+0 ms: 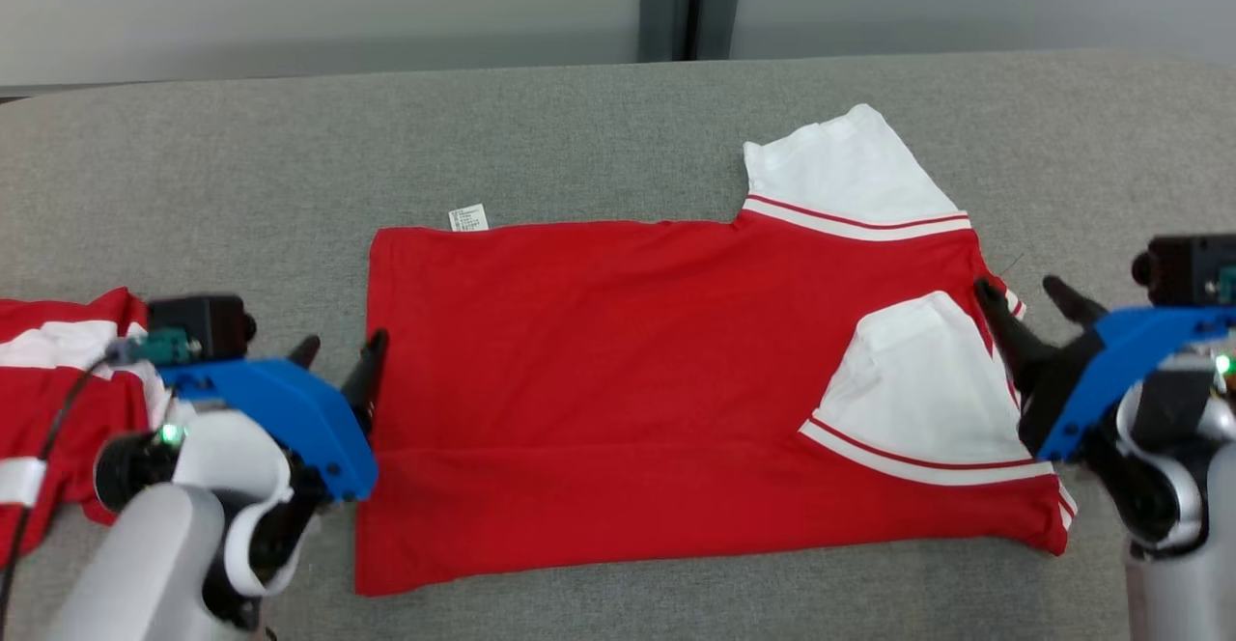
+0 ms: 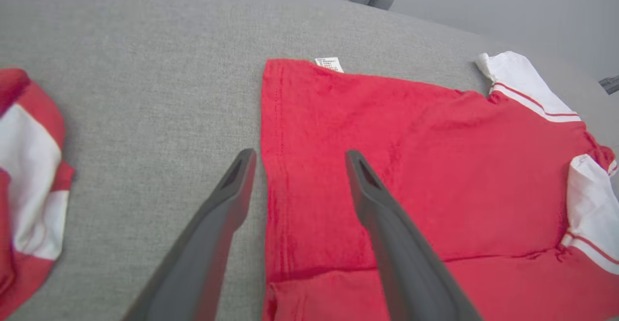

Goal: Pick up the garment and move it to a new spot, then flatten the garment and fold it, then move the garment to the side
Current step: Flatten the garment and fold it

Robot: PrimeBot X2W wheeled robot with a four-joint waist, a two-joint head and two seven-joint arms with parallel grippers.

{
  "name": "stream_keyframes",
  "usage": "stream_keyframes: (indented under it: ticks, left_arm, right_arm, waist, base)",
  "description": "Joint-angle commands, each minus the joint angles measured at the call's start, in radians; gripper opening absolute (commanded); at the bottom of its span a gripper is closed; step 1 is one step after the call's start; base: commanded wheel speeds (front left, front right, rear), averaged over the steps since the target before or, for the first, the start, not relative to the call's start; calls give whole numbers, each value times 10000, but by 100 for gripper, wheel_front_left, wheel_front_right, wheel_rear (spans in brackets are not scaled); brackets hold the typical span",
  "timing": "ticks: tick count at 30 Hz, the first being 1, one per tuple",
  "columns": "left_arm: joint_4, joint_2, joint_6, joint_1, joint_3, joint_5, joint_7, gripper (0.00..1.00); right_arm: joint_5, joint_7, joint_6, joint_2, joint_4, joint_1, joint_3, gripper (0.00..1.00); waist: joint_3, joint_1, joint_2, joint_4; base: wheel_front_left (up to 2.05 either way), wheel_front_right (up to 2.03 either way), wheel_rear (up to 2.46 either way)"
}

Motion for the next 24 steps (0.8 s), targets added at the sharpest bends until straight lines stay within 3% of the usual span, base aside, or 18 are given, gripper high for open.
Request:
stream_keyframes:
  ticks: [1,4,7,14,24]
  left_arm:
    - [157,103,-138,-521,69,-64,206,100]
    - [724,240,-674,-1693,235,-656,978,100]
    - [1430,818,-1184,-2760,207,-672,1652,100]
    - [2534,1461,-1858,-4170,-37,-754,2952,100]
    - [2867,2039,-2226,-5011,-330,-502,3652,100]
  right_arm:
    - [142,174,5,-253,202,-564,193,100]
    - [446,653,5,-767,1023,-1929,899,100]
    - [782,868,5,-1062,2082,-3213,1393,100]
    - [940,534,5,-1543,4238,-5422,2558,100]
    - [1276,-730,5,-1527,6031,-7392,3595,100]
  waist:
    - [86,-1,0,-42]
    - [300,-1,0,-171]
    - [514,-1,0,-313]
    - [1135,-1,0,-603]
    - [2098,-1,0,-1031]
  base:
    - [0,0,0]
    - [0,0,0]
    - [0,0,0]
    - [0,0,0]
    - [0,0,0]
